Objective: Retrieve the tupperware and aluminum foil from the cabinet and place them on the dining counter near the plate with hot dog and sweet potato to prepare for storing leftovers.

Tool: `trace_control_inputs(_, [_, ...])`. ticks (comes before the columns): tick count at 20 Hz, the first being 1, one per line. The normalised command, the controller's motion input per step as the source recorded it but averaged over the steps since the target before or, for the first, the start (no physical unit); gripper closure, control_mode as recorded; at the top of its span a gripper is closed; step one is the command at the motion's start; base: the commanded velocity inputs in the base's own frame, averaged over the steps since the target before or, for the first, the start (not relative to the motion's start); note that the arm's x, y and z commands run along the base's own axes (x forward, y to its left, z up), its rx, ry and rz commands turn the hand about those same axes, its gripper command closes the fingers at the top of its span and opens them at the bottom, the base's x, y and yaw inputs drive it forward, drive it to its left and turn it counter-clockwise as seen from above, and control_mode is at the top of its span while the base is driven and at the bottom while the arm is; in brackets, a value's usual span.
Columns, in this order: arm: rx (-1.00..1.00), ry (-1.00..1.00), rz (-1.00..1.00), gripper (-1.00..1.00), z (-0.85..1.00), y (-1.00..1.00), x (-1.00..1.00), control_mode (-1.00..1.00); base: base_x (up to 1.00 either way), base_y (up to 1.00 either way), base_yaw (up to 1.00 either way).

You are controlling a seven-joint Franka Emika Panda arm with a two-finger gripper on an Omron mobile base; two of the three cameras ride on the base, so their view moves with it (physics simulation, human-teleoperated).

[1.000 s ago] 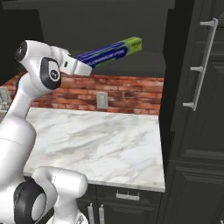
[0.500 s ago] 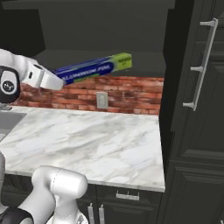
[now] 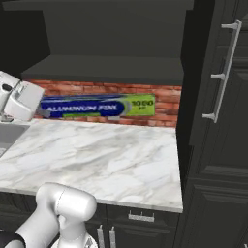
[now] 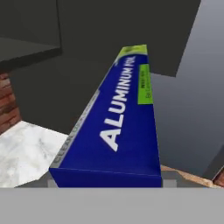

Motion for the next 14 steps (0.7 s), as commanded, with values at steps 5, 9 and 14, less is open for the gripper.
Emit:
trace_control_inputs(5, [0.18, 0.46, 0.01, 1.00, -0.81, -0.33, -0.12, -1.00, 0.00, 0.00, 0.00])
trace_control_inputs(9, [0.26, 0.42, 0.22, 1.00, -0.99, -0.21, 0.10, -1.00, 0.00, 0.00, 0.00])
trace_control_inputs(14, [0.21, 0.16, 0.43, 1.00, -0.51, -0.02, 0.04, -1.00, 0.00, 0.00, 0.00])
